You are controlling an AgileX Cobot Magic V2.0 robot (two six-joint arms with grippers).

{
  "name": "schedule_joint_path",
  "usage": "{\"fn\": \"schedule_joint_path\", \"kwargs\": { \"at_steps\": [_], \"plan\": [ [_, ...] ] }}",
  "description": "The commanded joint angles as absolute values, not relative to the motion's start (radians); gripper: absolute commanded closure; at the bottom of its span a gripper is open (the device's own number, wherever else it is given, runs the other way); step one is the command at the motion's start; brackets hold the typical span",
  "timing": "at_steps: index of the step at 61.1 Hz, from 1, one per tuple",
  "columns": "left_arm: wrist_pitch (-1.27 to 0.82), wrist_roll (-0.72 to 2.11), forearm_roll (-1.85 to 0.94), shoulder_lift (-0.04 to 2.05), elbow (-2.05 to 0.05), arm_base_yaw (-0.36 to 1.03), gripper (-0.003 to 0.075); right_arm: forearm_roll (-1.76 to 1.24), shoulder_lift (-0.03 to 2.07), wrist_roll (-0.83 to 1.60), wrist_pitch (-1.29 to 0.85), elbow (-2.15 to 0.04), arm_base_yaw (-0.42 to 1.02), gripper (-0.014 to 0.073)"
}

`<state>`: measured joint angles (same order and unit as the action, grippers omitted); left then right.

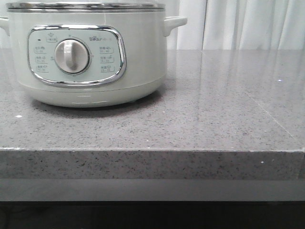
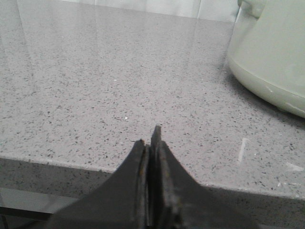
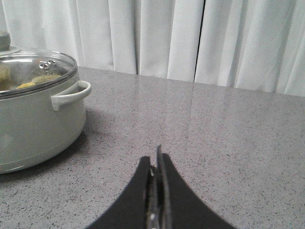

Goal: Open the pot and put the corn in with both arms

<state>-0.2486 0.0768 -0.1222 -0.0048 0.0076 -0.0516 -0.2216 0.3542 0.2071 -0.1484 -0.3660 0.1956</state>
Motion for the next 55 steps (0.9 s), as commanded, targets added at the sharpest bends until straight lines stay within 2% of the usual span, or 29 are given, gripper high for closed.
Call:
{"fn": "schedule_joint_path", "kwargs": {
  "at_steps": [1,7,26,38,55],
  "plan": [
    [-0.16,0.068,-0.133,-0.03,0.007,-0.051,0.0738,-0.205,0.357,0.216,-0.052,-0.376,0.191,0.0663],
    [-0.16,0.068,-0.133,-0.03,0.007,-0.051,0.0738,-0.158,0.332,0.185,-0.02,-0.312,0.165,0.0663],
    [-0.16,0.068,-0.133,-0.03,0.007,-0.051,0.0738,-0.133,0.101,0.095,-0.015,-0.013,-0.061,0.0663],
    [-0.16,0.068,-0.133,-0.03,0.007,-0.051,0.0738,-0.133,-0.035,0.094,-0.117,0.025,-0.069,0.0663],
    [-0.16,0.068,-0.133,-0.03,0.007,-0.051,0.0738,-0.133,-0.031,0.094,-0.119,0.025,-0.069,0.0663]
  ]
}}
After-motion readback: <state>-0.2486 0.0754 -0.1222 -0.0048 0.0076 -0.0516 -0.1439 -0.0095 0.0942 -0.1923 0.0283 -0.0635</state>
